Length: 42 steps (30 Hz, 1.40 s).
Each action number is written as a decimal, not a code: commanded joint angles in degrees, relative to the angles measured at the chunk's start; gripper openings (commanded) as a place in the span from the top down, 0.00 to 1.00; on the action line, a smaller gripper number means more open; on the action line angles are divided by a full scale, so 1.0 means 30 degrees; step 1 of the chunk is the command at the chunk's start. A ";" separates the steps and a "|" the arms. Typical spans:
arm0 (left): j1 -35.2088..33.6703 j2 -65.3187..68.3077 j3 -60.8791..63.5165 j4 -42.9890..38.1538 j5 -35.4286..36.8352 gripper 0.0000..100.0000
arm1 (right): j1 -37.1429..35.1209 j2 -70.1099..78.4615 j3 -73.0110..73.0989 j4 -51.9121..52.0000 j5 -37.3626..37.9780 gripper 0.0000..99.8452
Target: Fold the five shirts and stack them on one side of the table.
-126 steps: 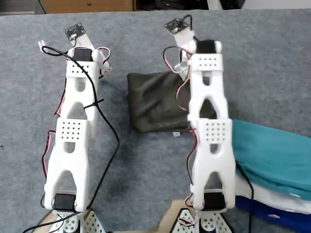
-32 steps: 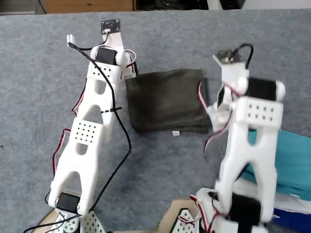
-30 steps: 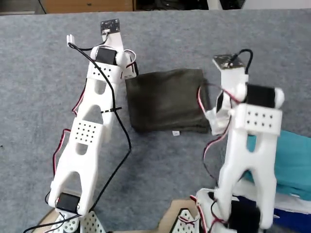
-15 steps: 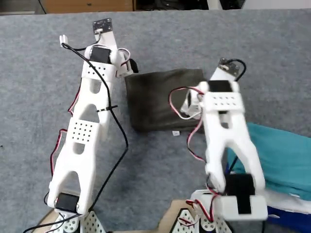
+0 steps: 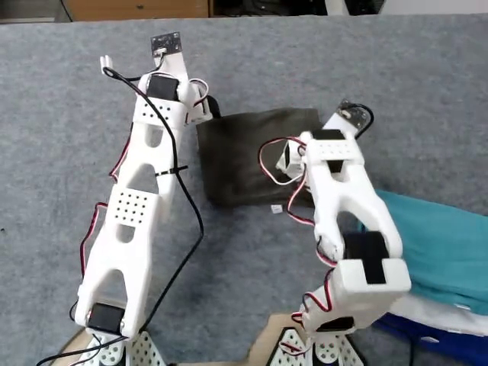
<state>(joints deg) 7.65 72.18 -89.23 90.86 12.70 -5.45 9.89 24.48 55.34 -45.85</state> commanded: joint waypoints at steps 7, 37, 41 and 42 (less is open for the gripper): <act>0.0557 -0.0249 0.0147 -0.0381 0.0117 0.72 | -0.0103 0.0513 -0.0484 -0.1407 -0.0205 0.74; 0.1055 0.0425 0.1934 -0.2256 0.0996 0.81 | 0.0044 0.3004 -0.1890 -0.1231 0.0000 0.98; 0.1055 0.0425 0.1934 -0.2667 0.1055 0.81 | 0.0132 0.2945 -0.1890 -0.1231 0.0000 0.99; 0.1084 0.0425 0.1934 -0.2667 0.1055 0.81 | 0.0278 0.2886 -0.1890 -0.1084 0.0000 1.00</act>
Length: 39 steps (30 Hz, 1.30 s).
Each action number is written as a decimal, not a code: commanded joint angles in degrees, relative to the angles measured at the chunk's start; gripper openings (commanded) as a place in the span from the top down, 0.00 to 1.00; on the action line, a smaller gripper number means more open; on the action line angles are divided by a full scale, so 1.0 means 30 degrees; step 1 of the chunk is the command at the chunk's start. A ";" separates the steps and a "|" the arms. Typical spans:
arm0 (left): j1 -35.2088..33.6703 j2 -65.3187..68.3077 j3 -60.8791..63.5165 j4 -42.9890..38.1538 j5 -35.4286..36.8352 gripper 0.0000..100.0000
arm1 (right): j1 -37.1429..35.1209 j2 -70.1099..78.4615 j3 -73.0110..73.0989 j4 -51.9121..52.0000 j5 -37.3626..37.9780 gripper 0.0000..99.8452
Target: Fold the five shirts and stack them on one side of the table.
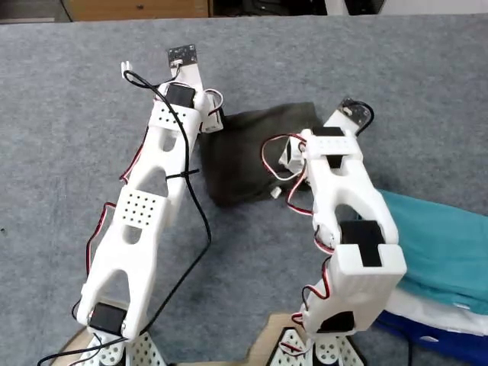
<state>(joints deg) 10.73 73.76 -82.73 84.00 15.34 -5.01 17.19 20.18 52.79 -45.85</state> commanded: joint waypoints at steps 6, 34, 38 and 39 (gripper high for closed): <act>0.0029 -0.0161 -0.0234 -0.0879 0.0176 0.91 | 0.0396 -0.1538 -0.1070 0.1670 0.0000 1.00; 0.5538 -0.6755 -0.4366 0.2755 0.2227 0.98 | 0.9919 -1.5692 -0.0747 1.0403 0.7297 1.00; 0.8322 -0.7018 -0.4366 0.2784 0.2227 0.98 | 1.4227 -1.7099 -0.0718 1.1780 0.9846 1.00; 0.8938 -0.6989 -0.4366 0.2696 0.2227 0.98 | 1.5194 -1.7421 -0.0777 1.2044 1.0491 1.00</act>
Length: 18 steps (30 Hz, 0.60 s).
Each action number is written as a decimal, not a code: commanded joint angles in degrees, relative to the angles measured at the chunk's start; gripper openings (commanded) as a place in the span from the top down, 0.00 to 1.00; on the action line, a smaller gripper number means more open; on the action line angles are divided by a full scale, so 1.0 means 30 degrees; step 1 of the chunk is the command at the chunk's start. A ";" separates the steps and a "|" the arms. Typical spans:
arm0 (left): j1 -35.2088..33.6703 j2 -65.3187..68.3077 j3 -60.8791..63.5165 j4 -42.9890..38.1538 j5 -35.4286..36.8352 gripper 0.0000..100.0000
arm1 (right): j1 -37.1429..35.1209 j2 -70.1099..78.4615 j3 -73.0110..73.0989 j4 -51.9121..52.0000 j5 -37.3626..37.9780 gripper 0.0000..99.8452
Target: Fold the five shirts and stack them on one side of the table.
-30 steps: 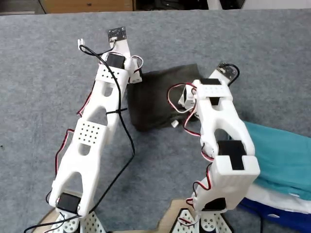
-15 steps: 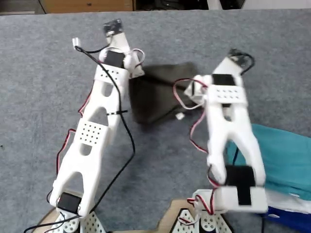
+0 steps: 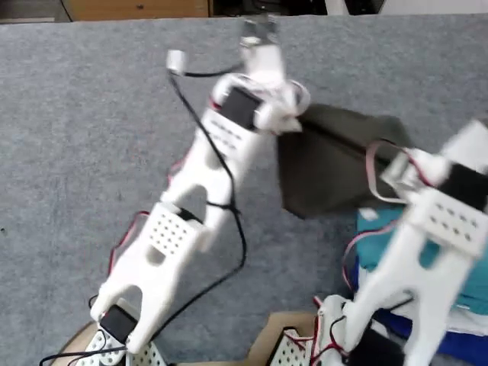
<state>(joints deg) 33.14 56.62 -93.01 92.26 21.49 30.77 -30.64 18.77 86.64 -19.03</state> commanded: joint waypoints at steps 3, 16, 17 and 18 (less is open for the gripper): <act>0.3223 -0.1099 -0.0938 -0.0703 0.0176 0.98 | 0.5993 -0.1919 -0.0249 0.1143 0.3253 1.00; 0.7619 -0.1011 0.3282 -0.5656 0.0176 0.98 | 1.3612 0.0190 -0.0220 -0.0586 0.7121 1.00; 0.7766 -0.1011 0.3722 -0.5978 0.0176 0.98 | 1.3817 0.0484 -0.0220 -0.0674 0.7326 1.00; 0.7853 -0.1011 0.4015 -0.6271 0.0176 0.98 | 1.3993 0.0747 -0.0249 -0.0674 0.7560 1.00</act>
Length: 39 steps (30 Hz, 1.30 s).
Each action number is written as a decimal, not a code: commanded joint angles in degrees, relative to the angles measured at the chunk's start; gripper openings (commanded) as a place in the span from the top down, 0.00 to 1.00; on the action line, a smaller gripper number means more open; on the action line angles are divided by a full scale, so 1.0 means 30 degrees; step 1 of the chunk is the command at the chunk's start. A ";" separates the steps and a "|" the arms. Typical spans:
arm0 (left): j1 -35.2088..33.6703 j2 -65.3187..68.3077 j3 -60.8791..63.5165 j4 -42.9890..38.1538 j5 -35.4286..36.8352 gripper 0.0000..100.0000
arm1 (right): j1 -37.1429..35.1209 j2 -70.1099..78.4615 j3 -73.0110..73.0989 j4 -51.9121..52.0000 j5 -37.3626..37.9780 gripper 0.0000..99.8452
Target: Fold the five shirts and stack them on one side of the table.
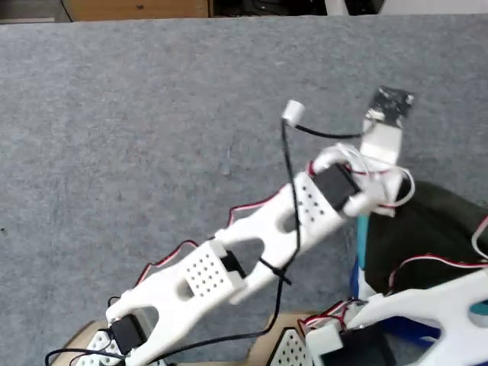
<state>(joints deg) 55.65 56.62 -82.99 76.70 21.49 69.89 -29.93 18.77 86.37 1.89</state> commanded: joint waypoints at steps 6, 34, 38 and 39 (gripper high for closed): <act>0.0264 -0.1011 0.1055 -0.1348 0.0176 0.98 | 0.1099 0.1392 -0.0278 -0.0381 0.2315 0.98; -1.5707 -0.4762 -0.4190 0.8029 -0.3341 0.98 | -0.6549 -0.0542 -0.6989 0.5245 0.2960 0.98; -2.0278 -0.5436 -0.4161 0.8059 -0.3370 0.97 | -0.9832 -0.0982 -0.6344 0.5245 0.2491 0.98; -2.1480 -0.5553 -0.4161 0.8059 -0.3370 0.97 | -1.0711 -0.0952 -0.6081 0.5245 0.2110 0.98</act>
<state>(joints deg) 1.14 44.40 -93.10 100.26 11.82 44.66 -31.16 0.31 101.32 10.24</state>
